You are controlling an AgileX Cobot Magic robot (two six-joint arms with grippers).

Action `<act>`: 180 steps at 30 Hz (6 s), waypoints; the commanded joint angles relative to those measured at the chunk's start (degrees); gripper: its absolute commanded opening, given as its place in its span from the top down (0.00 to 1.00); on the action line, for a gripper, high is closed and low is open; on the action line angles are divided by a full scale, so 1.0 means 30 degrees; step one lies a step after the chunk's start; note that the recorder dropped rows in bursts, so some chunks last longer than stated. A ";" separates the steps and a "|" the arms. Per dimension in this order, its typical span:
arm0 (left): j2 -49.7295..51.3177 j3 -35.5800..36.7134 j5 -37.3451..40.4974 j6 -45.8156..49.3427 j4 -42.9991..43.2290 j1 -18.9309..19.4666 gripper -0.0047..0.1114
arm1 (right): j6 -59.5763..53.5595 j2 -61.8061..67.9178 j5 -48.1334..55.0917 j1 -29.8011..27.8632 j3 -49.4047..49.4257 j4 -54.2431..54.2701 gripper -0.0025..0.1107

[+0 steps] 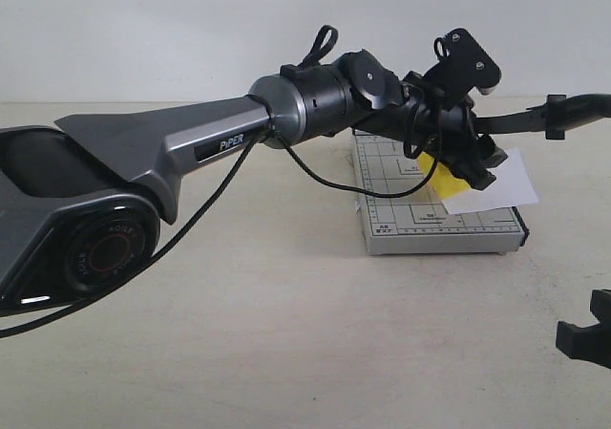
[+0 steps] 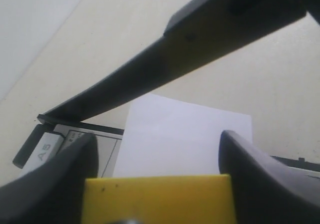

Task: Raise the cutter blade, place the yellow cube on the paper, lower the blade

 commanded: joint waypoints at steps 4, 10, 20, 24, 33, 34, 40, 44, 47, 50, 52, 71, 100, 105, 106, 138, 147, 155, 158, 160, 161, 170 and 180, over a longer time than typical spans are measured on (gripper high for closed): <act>-0.0141 -0.0166 -0.0430 0.0130 -0.1025 -0.0026 0.35 | 0.0105 -0.0021 -0.0068 0.0042 0.0102 -0.0161 0.98; -0.0141 -0.0166 -0.1612 -0.0250 -0.2216 -0.0064 0.28 | 0.0150 -0.0021 -0.0068 0.0042 0.0102 -0.0161 0.98; -0.1490 -0.0166 0.0279 -0.3629 -0.1998 -0.0030 0.47 | 0.0344 -0.0021 -0.0068 0.0042 0.0102 -0.0161 0.98; -0.2063 -0.0166 0.1470 -0.3744 -0.1947 -0.0030 0.86 | 0.0344 -0.0021 -0.0068 0.0042 0.0102 -0.0161 0.98; -0.2609 -0.0130 0.3310 -0.7269 -0.0719 -0.0030 0.92 | 0.0205 -0.0021 -0.0193 0.0042 0.0102 -0.0161 0.98; -0.2609 -0.0130 0.3429 -0.7692 0.0008 -0.0030 0.92 | 0.0205 -0.0021 -0.0232 0.0042 0.0102 -0.0161 0.98; -0.3360 0.0823 0.3969 -1.6007 0.6071 0.0204 0.92 | 0.0647 -0.0021 -0.0232 0.0042 0.0102 -0.0161 0.98; -0.4903 0.3975 0.2526 -2.1727 0.7989 0.0677 0.92 | 0.0777 -0.0021 -0.0232 0.0042 0.0102 -0.0161 0.98; -0.6966 0.7656 -0.0241 -2.1679 0.8299 0.0760 0.92 | 0.0777 -0.0021 -0.0232 0.0042 0.0102 -0.0161 0.98; -0.9607 1.2349 -0.3530 -2.1182 0.9651 0.0760 0.92 | 0.0777 -0.0021 -0.0232 0.0042 0.0102 -0.0161 0.98; -1.1389 1.5401 -0.5369 -2.1182 0.9709 0.1070 0.92 | 0.0711 -0.0021 -0.0232 0.0042 0.0102 -0.0161 0.98; -3.0872 3.4635 -1.4841 -1.4649 0.9484 1.0138 0.92 | 0.0580 -0.0021 -0.0661 0.0042 0.0102 -0.0161 0.98; -4.5928 4.0775 -0.1747 -2.3309 1.6987 1.4733 0.92 | 0.0654 -0.0021 -0.0073 0.0042 0.0102 -0.0161 0.98; -4.5928 4.3402 -0.4932 -2.3981 1.6987 1.4733 0.92 | 0.0727 -0.0021 -0.0073 0.0042 0.0102 -0.0161 0.98; -4.5928 4.3740 -0.5333 -2.3981 1.6987 1.4733 0.92 | 0.0727 -0.0021 -0.0073 0.0042 0.0102 -0.0161 0.98; -4.6485 4.3740 -0.6531 -2.4345 1.5871 1.4286 0.92 | -0.3515 0.0728 2.2826 -0.2494 -1.9754 -0.1277 0.98; -4.6485 4.3740 -0.6531 -2.4345 1.5871 1.4286 0.92 | -0.4418 0.5328 2.7642 -0.2494 -2.3975 -0.0983 0.61; -4.6485 4.3740 -0.6531 -2.4345 1.5871 1.4286 0.92 | -0.3472 0.6882 2.6565 -0.2494 -2.3975 0.0318 0.60; -4.6485 4.3740 -0.6531 -2.4345 1.5871 1.4286 0.92 | -0.3428 0.6882 2.7324 -0.2494 -2.3975 0.0318 0.86; -4.6485 4.3740 -0.6531 -2.4345 1.5871 1.4286 0.92 | -0.3461 0.6882 2.7913 -0.2494 -2.3975 0.0318 0.98; -4.6485 4.3740 -0.6531 -2.4345 1.5871 1.4286 0.92 | -0.3652 0.6882 2.8095 -0.2494 -2.3975 0.0318 0.98; -4.6485 4.3740 -0.6531 -2.4345 1.5871 1.4286 0.92 | -0.3880 0.6923 2.8198 -0.2449 -2.2975 0.1786 0.98; -4.6485 4.3740 -0.6531 -2.4345 1.5871 1.4286 0.92 | -0.7000 0.9376 2.6827 -0.2177 -1.8437 0.6115 0.98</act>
